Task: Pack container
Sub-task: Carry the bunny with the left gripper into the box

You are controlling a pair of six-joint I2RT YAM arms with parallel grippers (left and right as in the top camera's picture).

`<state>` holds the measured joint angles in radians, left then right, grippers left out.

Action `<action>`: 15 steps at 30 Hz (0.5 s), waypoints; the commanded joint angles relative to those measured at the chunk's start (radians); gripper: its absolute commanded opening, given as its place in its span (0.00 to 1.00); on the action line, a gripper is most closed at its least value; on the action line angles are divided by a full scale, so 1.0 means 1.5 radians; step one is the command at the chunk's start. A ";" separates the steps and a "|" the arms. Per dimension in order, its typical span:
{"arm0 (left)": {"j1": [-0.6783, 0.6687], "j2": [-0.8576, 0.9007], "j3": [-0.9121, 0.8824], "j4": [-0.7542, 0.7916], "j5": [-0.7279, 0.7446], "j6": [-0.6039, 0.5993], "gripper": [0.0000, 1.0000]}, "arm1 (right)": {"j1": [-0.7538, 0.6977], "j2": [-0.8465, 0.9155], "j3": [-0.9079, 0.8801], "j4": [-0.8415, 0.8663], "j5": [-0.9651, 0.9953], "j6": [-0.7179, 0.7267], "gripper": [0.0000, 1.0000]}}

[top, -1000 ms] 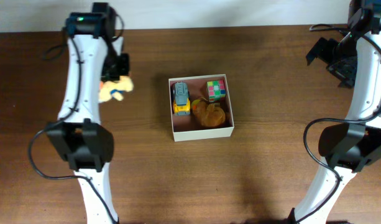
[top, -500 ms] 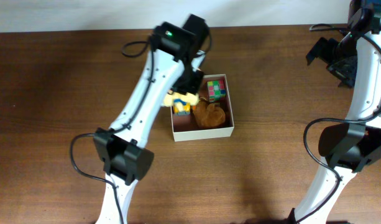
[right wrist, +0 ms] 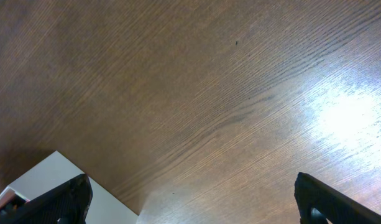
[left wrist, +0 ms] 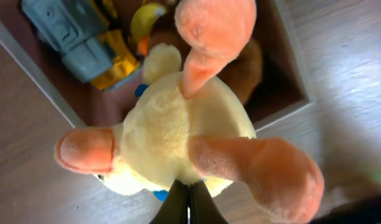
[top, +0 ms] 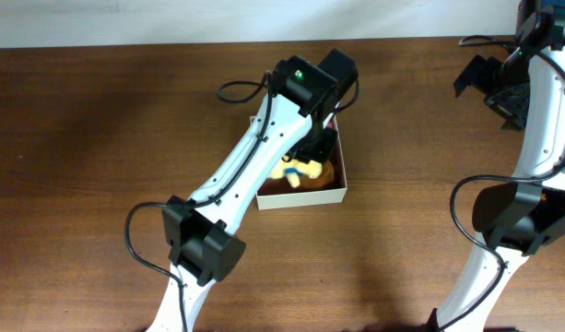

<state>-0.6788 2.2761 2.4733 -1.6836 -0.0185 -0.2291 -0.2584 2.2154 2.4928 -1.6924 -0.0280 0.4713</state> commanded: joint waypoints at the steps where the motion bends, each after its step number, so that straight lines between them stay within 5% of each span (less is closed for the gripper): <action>1: 0.006 -0.014 -0.055 0.003 -0.027 -0.038 0.02 | 0.002 -0.010 -0.002 -0.002 -0.002 0.006 0.99; 7: 0.019 -0.014 -0.098 0.023 -0.038 -0.077 0.02 | 0.002 -0.010 -0.002 -0.002 -0.002 0.006 0.99; 11: 0.027 -0.014 -0.100 0.030 -0.038 -0.077 0.35 | 0.002 -0.010 -0.002 -0.002 -0.002 0.006 0.99; 15: 0.027 -0.014 -0.096 0.037 -0.036 -0.080 0.42 | 0.002 -0.010 -0.002 -0.002 -0.002 0.006 0.99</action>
<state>-0.6441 2.2761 2.3287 -1.6329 -0.0631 -0.3325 -0.2584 2.2154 2.4928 -1.6924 -0.0280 0.4717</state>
